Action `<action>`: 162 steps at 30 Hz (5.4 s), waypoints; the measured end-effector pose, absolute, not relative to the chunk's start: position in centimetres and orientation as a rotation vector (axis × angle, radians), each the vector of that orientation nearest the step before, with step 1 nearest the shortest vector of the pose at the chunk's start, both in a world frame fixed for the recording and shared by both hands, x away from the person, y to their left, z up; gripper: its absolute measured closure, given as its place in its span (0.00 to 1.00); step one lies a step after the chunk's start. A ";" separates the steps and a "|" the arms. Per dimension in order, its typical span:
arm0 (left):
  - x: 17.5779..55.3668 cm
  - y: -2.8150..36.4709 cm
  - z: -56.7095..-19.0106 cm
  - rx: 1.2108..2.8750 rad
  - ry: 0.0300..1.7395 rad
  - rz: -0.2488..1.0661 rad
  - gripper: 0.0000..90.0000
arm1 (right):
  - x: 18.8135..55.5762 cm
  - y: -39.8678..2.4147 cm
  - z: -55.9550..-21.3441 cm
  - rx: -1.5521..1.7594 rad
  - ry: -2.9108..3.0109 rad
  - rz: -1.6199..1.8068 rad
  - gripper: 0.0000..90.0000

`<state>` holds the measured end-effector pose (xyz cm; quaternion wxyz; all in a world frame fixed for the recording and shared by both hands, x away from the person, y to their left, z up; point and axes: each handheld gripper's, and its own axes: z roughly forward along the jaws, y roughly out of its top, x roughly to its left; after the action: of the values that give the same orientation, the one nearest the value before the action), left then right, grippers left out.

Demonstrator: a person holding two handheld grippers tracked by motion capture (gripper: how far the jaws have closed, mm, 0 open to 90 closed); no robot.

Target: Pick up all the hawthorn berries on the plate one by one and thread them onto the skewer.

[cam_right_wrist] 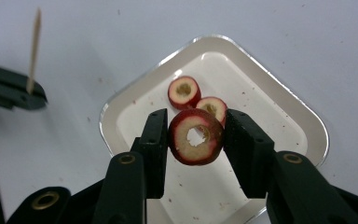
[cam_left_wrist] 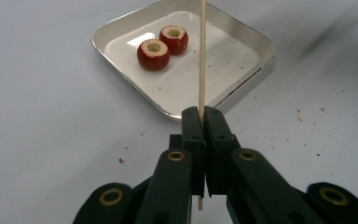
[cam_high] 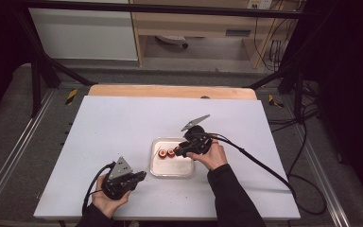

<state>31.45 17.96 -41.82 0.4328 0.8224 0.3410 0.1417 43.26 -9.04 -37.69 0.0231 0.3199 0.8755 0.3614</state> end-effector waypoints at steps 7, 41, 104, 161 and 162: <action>30.6 16.9 -41.7 2.016 0.887 0.364 0.98 | 41.8 -11.9 -37.3 1.287 2.440 1.532 0.68; 30.9 8.2 -40.6 1.855 0.958 0.380 0.98 | 38.7 -15.2 -36.7 1.582 1.689 2.278 0.68; 31.9 7.0 -40.3 1.737 1.052 0.343 0.98 | 37.3 -13.8 -38.3 1.513 1.775 2.243 0.68; 31.5 17.6 -40.9 2.012 0.950 0.479 0.98 | 40.0 -14.2 -39.4 0.963 2.447 1.355 0.08; 31.5 17.6 -40.9 2.012 0.950 0.479 0.98 | 40.0 -14.2 -39.4 0.963 2.447 1.355 0.08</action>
<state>31.49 17.65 -40.90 0.4193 0.8025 0.3790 0.1911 39.95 -14.23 -39.35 0.0917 0.3242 0.8237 0.4561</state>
